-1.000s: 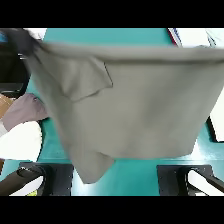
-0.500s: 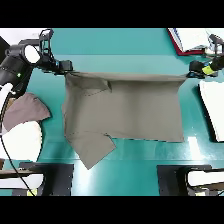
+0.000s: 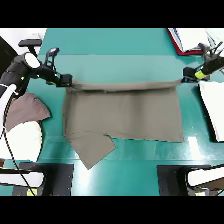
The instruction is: Fold the shirts.
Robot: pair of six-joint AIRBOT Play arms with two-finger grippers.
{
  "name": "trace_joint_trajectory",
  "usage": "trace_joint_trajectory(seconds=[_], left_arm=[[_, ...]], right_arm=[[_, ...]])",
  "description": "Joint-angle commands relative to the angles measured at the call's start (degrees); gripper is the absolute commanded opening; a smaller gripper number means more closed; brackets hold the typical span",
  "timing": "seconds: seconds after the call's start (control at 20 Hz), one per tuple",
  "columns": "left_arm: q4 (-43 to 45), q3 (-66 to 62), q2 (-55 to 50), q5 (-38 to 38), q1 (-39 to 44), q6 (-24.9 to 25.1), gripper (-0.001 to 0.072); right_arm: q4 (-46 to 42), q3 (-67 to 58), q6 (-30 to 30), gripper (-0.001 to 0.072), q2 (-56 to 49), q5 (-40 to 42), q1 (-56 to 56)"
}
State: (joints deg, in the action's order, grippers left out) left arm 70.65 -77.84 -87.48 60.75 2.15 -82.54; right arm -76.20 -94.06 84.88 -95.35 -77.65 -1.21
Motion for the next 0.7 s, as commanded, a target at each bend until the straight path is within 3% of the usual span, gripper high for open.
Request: trace_joint_trajectory(seconds=[0.0,0.05,0.1,0.15,0.2,0.25,0.45,0.65], left_arm=[[-0.96,5.64,-0.13,0.04,-0.17,1.05,0.0027],[-0.92,6.84,-0.13,-0.90,-0.17,-0.04,0.0029],[-0.85,7.39,-0.13,-1.40,-0.17,-1.51,0.0122],[-0.87,7.39,-0.11,-1.53,-0.17,-2.89,0.0459],[-0.83,7.37,0.31,-1.11,-0.17,-4.20,0.0539],[-0.81,7.37,1.38,0.09,-0.17,-4.48,0.0428],[4.17,13.31,12.90,6.60,-0.17,-5.95,0.0420],[3.41,34.67,30.21,8.74,0.46,-11.17,0.0449]], right_arm=[[0.17,10.43,-0.48,0.0016,3.08,2.91,0.07],[0.17,12.09,-0.48,0.0018,3.26,3.13,0.07],[0.20,13.05,-0.48,0.0075,3.21,2.84,0.07],[0.20,13.44,-0.48,0.0264,3.21,2.64,0.07],[0.42,13.33,-0.48,0.0329,3.34,2.38,0.07],[1.79,13.33,-0.48,0.0329,4.20,1.60,0.07],[2.64,14.21,-3.91,0.0345,11.61,-5.95,-0.11],[3.93,22.27,-4.00,0.0417,22.21,-1.81,-0.04]])
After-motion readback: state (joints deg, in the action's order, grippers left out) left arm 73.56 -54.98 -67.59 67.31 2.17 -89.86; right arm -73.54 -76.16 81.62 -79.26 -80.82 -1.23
